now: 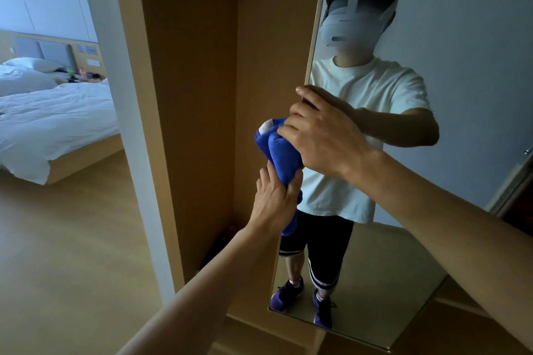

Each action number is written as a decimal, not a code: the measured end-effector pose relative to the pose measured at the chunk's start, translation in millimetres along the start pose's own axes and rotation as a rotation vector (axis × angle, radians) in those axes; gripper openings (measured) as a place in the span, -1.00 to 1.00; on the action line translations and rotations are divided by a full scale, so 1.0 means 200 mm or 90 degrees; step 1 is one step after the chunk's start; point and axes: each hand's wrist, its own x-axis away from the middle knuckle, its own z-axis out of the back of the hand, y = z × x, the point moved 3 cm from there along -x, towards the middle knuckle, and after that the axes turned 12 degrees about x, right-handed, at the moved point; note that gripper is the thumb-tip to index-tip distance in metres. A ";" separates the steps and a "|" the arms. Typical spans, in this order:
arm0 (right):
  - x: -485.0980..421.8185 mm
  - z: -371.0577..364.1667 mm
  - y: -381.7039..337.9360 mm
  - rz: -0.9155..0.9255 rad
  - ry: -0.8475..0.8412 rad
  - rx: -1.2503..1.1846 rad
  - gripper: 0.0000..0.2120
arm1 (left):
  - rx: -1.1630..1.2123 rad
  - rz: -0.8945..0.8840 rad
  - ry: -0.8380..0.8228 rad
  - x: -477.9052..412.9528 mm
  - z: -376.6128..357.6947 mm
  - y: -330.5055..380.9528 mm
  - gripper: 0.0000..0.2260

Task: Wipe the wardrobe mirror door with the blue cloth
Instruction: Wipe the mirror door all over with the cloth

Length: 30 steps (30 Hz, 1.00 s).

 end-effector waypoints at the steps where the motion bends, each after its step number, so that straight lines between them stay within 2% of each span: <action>1: 0.02 -0.01 -0.02 0.014 -0.013 -0.001 -0.58 | -0.007 0.003 0.000 0.02 -0.01 -0.04 -0.58; 7: 0.15 -0.12 -0.26 0.125 -0.078 -0.040 -0.56 | -0.062 0.103 -0.064 0.21 -0.10 -0.35 -0.56; 12: 0.16 -0.11 -0.28 0.124 -0.081 -0.057 -0.53 | -0.025 0.150 -0.096 0.20 -0.06 -0.34 -0.53; 19: 0.02 0.03 -0.01 -0.021 0.005 -0.027 -0.48 | 0.013 0.041 -0.030 0.00 0.01 0.00 -0.44; 23: 0.05 0.03 -0.06 -0.001 0.011 -0.017 -0.47 | -0.022 0.038 -0.008 0.03 -0.02 -0.07 -0.51; 25: 0.10 -0.02 -0.13 0.023 -0.001 -0.025 -0.50 | -0.043 0.062 -0.024 0.08 -0.07 -0.15 -0.52; 30: 0.22 -0.13 -0.36 0.096 -0.069 -0.059 -0.52 | -0.070 0.208 -0.107 0.30 -0.12 -0.48 -0.49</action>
